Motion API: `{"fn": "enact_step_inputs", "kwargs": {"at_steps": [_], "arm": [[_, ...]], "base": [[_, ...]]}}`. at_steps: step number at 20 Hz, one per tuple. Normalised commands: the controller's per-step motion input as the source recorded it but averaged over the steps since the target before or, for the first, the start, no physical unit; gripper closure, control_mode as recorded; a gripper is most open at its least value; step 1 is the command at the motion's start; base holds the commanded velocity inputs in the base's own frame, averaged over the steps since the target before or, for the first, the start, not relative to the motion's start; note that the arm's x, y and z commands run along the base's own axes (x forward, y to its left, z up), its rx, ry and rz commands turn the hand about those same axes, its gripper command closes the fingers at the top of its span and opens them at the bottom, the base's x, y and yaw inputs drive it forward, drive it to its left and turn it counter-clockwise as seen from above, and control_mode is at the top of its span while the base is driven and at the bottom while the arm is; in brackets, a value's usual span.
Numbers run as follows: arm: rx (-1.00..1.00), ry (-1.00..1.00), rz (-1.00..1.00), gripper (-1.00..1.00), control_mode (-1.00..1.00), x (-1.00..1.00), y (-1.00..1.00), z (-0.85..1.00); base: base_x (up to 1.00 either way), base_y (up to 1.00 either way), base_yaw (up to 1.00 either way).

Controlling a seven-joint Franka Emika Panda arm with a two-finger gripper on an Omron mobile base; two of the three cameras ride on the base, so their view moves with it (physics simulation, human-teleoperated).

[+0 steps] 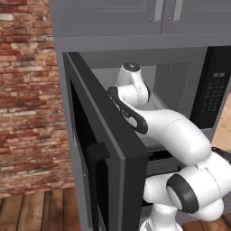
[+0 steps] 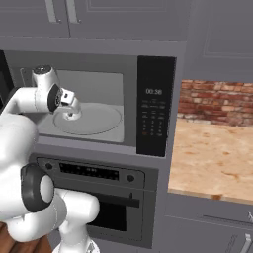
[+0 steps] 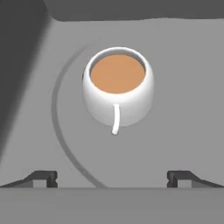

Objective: Pick the cup of tea, navigate to the dining table, and place it on the saucer.

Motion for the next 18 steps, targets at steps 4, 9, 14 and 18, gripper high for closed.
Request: {"fn": "enact_step_inputs", "kwargs": {"at_steps": [4, 9, 14, 18], "arm": [[0.00, 0.05, 0.00, -1.00, -1.00, 0.22, 0.00, -0.08], [0.00, 0.01, 0.00, -1.00, -1.00, 0.07, 0.00, -0.21], [0.00, 0.00, 0.00, -1.00, -1.00, 0.01, 0.00, -0.23], [0.00, 0.00, 0.00, -1.00, -1.00, 0.18, 0.00, 0.00]], "base": [[0.00, 0.00, 0.00], [0.00, 0.00, 0.00], [0.00, 0.00, 0.00], [0.00, 0.00, 0.00]]}}
